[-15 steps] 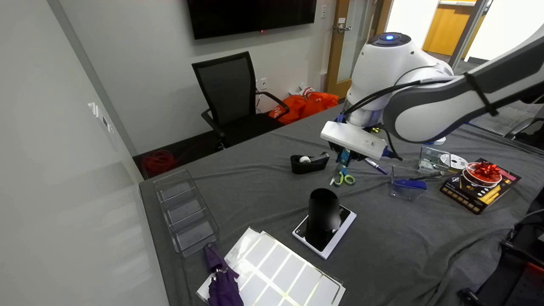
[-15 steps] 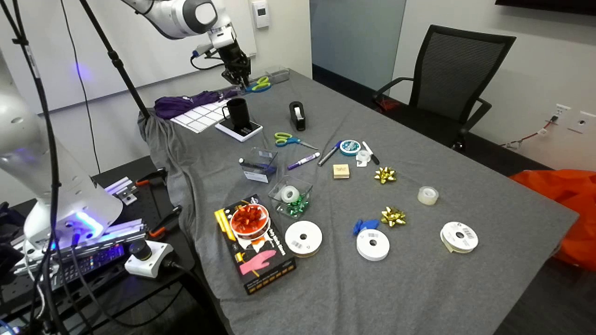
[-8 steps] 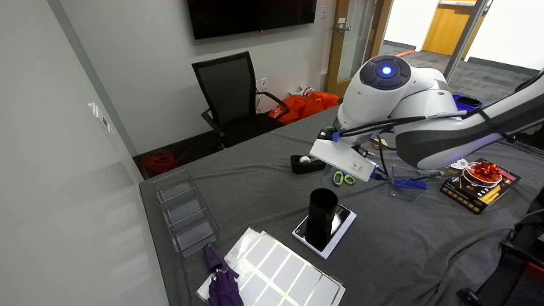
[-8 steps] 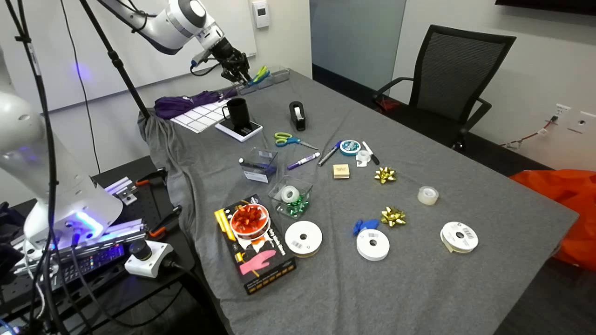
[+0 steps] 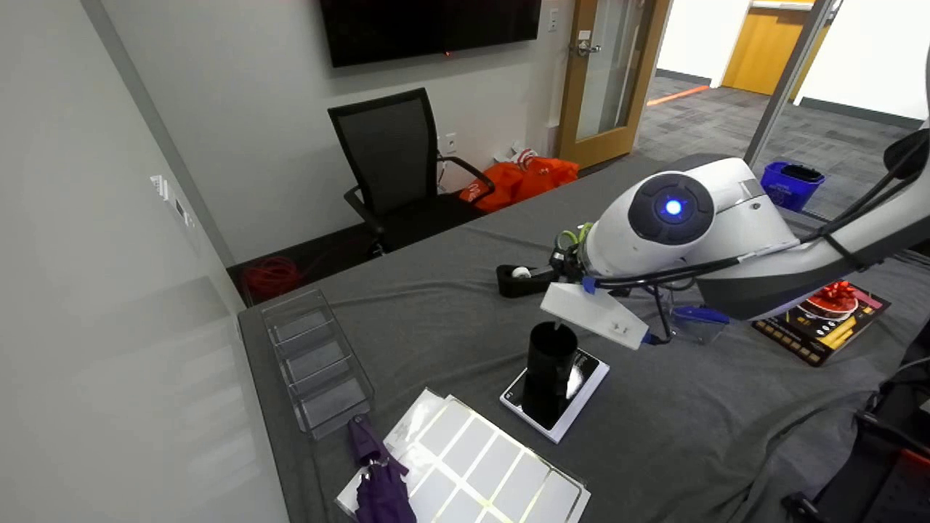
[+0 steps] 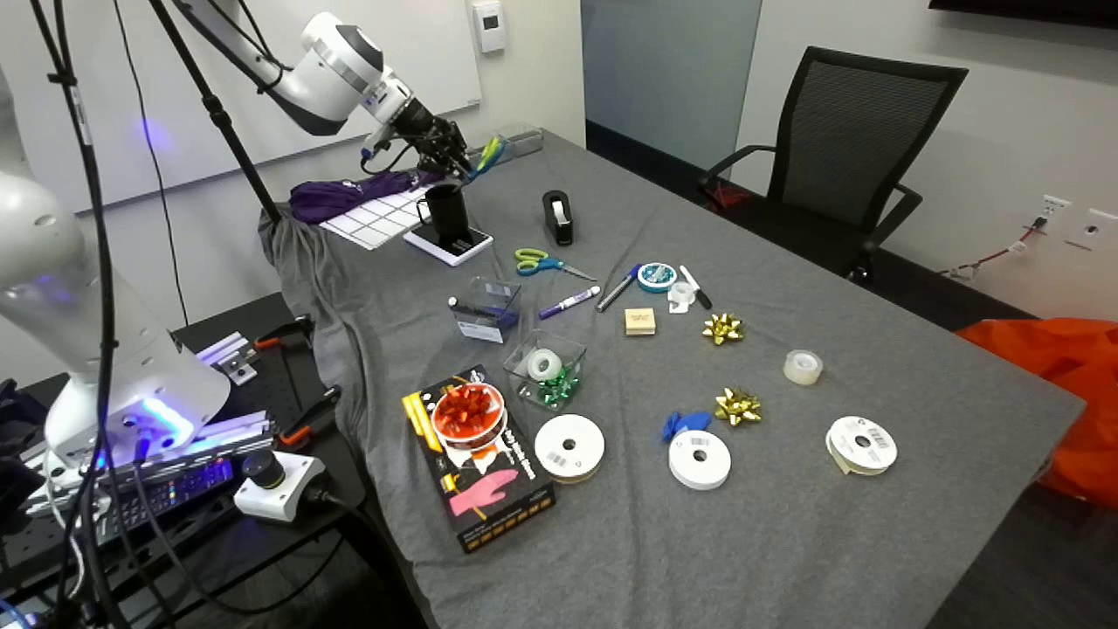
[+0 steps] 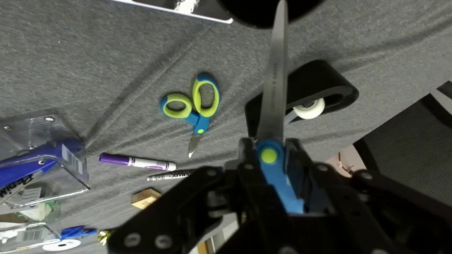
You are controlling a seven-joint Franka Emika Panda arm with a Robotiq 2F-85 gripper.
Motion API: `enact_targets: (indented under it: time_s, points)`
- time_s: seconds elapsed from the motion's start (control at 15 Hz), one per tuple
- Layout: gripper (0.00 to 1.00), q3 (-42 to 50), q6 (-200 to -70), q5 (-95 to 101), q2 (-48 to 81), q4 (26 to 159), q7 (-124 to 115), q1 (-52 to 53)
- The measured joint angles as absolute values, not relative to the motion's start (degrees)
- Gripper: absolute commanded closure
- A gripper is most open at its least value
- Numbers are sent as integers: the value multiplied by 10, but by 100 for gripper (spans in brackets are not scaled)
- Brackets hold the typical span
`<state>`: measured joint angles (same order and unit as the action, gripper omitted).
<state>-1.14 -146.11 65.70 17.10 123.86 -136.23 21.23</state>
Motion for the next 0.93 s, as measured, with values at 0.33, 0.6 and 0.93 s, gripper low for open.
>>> enact_targets:
  time_s: [0.33, 0.6, 0.93]
  points:
    - [94, -25, -1497, 778, 168, 1265, -1449, 202]
    - [94, -16, -1559, 851, 168, 1275, -1497, 201]
    - [94, 1, -1625, 868, 159, 1272, -1492, 199]
